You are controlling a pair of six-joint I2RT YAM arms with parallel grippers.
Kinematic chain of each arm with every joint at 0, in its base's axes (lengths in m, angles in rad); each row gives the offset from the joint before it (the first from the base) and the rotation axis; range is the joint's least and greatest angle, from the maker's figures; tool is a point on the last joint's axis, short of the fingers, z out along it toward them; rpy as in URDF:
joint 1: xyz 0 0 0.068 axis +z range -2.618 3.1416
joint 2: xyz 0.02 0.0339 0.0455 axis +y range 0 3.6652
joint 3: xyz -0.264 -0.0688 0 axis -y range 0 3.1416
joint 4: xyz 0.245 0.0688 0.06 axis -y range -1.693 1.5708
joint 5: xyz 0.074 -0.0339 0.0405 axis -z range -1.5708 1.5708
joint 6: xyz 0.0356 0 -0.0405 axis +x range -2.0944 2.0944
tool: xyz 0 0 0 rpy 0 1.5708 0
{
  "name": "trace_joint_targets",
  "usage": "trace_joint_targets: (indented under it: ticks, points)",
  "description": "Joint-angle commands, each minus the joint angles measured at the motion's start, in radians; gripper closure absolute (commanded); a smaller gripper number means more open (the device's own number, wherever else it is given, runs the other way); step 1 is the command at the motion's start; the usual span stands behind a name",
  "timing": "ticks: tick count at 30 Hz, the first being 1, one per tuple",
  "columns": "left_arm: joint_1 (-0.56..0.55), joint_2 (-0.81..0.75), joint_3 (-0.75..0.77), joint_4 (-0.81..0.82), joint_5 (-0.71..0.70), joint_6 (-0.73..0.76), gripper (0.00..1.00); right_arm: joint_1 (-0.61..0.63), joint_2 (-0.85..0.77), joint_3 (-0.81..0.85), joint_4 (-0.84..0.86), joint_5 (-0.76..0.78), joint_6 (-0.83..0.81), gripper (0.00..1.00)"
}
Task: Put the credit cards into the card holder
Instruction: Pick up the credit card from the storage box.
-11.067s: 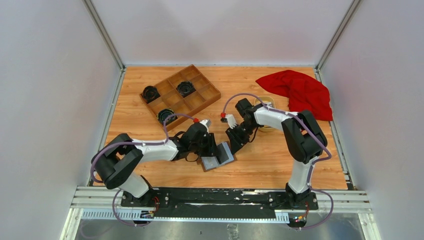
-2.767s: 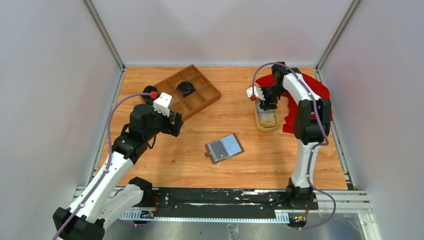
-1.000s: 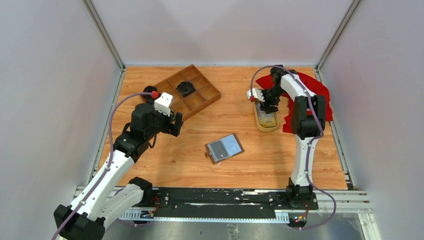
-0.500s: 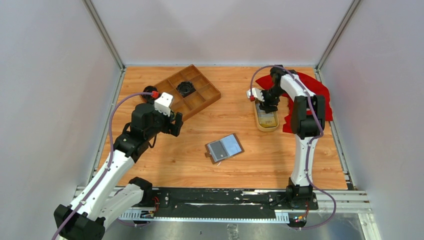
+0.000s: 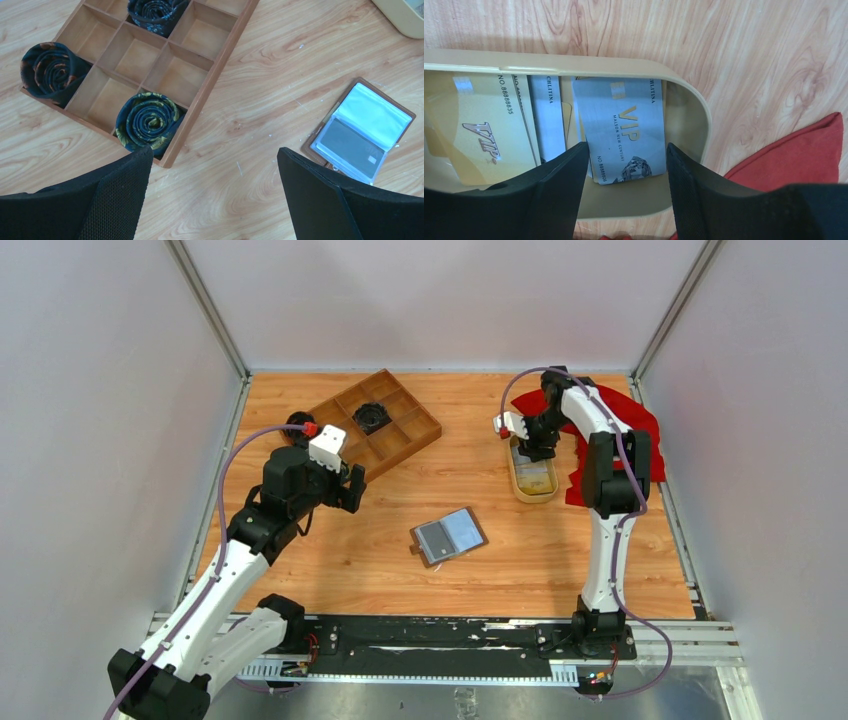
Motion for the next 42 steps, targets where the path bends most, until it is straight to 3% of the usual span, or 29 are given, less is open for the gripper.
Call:
trace_joint_targets:
  ticks: [1, 23, 42]
  points:
    - [0.005, 0.001, 0.003, -0.002, -0.005, 0.015, 0.00, -0.016, 0.003, 0.035, -0.013, 0.012, 0.031, 0.38]
    - [0.005, 0.010, 0.002, -0.001, -0.002, 0.015, 0.00, -0.003, 0.025, 0.007, -0.018, 0.010, 0.019, 0.33]
    - [0.006, 0.008, 0.003, -0.002, -0.003, 0.015, 0.00, 0.004, 0.050, 0.053, -0.021, 0.012, 0.065, 0.36]
